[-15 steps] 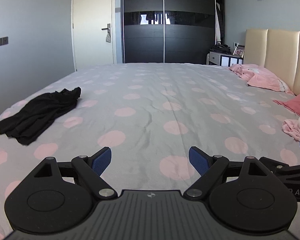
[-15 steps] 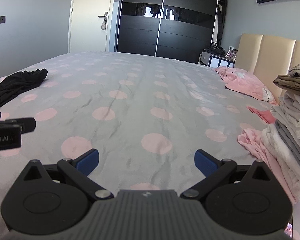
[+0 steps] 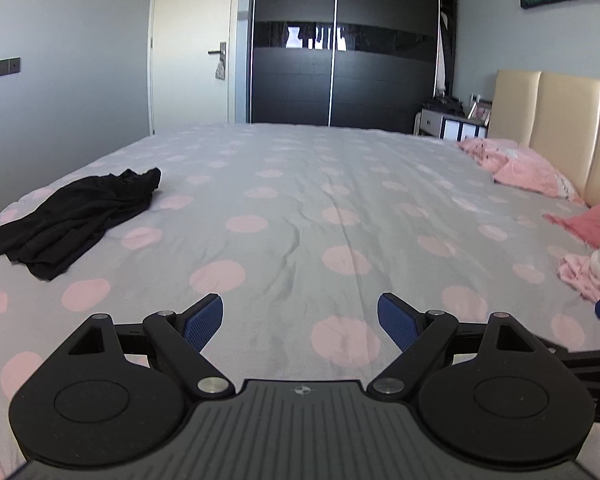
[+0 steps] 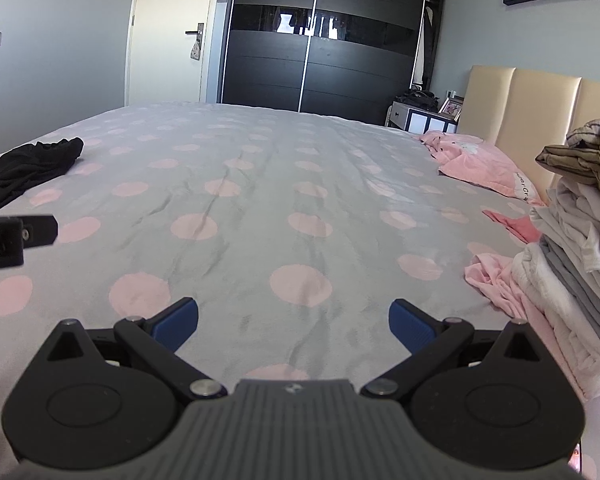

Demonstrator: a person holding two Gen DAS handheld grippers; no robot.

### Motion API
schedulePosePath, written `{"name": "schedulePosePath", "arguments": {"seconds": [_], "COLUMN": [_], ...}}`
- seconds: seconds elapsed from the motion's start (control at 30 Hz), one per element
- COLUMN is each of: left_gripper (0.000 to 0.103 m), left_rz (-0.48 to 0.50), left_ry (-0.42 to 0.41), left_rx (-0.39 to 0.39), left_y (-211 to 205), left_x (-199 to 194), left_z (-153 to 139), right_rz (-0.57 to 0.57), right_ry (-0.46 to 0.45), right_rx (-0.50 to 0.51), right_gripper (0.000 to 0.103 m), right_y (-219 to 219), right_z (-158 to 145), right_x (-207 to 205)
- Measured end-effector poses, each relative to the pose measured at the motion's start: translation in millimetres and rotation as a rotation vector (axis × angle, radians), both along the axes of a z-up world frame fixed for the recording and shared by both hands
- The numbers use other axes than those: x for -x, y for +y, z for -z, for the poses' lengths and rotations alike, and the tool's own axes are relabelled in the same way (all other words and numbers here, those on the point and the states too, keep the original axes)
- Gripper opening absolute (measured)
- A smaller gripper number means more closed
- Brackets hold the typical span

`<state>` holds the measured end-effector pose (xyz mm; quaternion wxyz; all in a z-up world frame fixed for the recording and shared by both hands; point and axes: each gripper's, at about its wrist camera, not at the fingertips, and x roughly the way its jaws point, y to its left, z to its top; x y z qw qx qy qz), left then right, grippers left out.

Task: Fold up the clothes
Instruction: 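Move both tools toward the crumpled black garment on the bed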

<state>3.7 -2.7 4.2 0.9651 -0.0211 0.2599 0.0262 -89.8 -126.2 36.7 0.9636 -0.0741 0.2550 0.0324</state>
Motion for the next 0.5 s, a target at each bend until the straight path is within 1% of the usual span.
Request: {"name": "schedulePosePath", "arguments": {"seconds": [0.1, 0.33, 0.5], "left_gripper": [0.085, 0.085, 0.085], "left_rz": [-0.001, -0.002, 0.001], "left_ry": [0.023, 0.026, 0.043], "left_rx": [0.002, -0.015, -0.013], "left_y": [-0.6, -0.8, 0.7], "left_x": [-2.5, 2.6, -0.1], "left_z": [2.9, 1.1, 2.5], "right_rz": [-0.002, 0.001, -0.002], "right_ry": [0.003, 0.015, 0.016], "right_rx": [0.006, -0.001, -0.005], "right_gripper": [0.102, 0.102, 0.102], "right_y": [0.2, 1.5, 1.8], "right_z": [0.3, 1.3, 2.0], "right_x": [-0.1, -2.1, -1.9]}}
